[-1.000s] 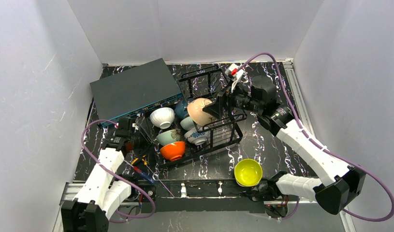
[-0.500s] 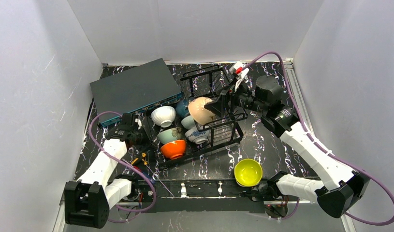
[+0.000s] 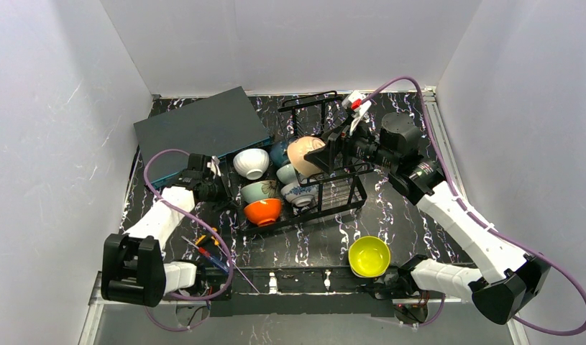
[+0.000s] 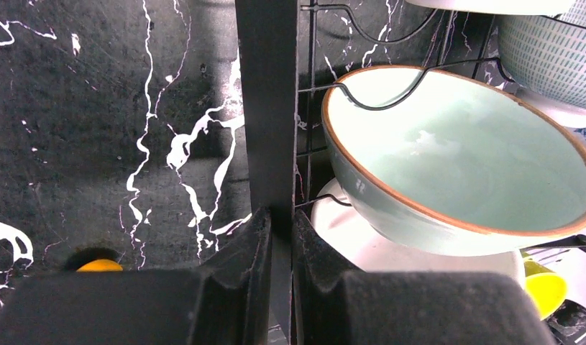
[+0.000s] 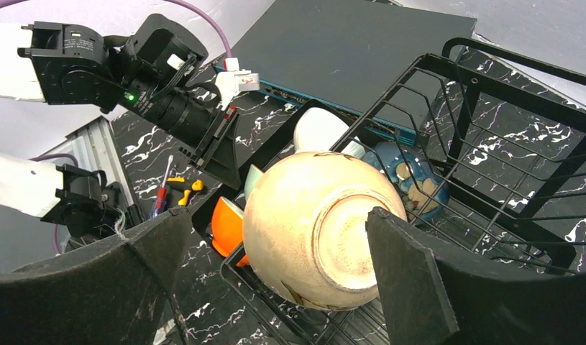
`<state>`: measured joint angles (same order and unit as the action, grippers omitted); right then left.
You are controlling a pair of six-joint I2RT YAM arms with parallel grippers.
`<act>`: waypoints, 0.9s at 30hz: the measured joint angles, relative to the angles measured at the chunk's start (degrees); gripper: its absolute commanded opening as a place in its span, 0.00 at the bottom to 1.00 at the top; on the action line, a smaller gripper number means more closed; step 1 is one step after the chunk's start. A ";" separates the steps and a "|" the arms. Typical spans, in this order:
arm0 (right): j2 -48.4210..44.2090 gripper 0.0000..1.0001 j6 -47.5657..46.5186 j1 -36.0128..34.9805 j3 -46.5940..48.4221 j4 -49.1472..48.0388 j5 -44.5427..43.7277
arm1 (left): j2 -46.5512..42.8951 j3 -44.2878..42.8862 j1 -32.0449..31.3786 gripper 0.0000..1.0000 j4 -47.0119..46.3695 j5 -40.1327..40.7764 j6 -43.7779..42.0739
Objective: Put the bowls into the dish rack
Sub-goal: Adjust the dish rack at the center of the board, then pick up the bowl from the center of the board.
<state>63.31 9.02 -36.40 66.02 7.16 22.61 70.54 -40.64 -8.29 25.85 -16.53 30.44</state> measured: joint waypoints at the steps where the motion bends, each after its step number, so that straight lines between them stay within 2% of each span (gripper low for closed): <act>1: 0.00 0.99 0.00 0.00 0.00 0.00 -0.04 | 0.20 -0.15 -0.09 0.00 -0.15 0.09 -0.11; 2: 0.00 0.99 0.00 0.00 0.00 0.00 -0.20 | 0.20 -0.22 -0.09 0.00 -0.15 0.26 -0.22; 6: 0.00 0.99 0.74 0.00 0.13 0.07 -2.69 | -0.90 -0.22 -0.70 0.27 0.44 3.02 -0.13; 8: 0.00 0.99 1.70 0.00 0.31 0.20 -5.03 | -2.62 -0.11 -0.90 0.37 1.33 4.94 0.39; 12: 0.00 0.99 3.69 0.02 1.03 1.03 -9.03 | -11.65 -0.11 -0.57 0.71 3.78 9.97 1.18; 19: 0.44 0.99 7.43 2.12 3.10 3.08 -12.87 | -25.42 -0.11 -0.44 0.87 7.23 12.28 1.66; 21: 0.70 0.99 8.87 3.56 3.15 3.26 -12.83 | -27.98 -0.07 -0.44 0.98 7.43 10.51 1.75; 27: 1.97 0.99 12.57 6.62 3.15 3.39 -11.08 | -33.83 2.82 -0.50 0.98 3.50 0.98 4.63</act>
<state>65.28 21.58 -29.78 69.17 10.55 11.53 36.71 -37.82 -8.80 29.34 -15.55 35.07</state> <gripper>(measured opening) 0.985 0.979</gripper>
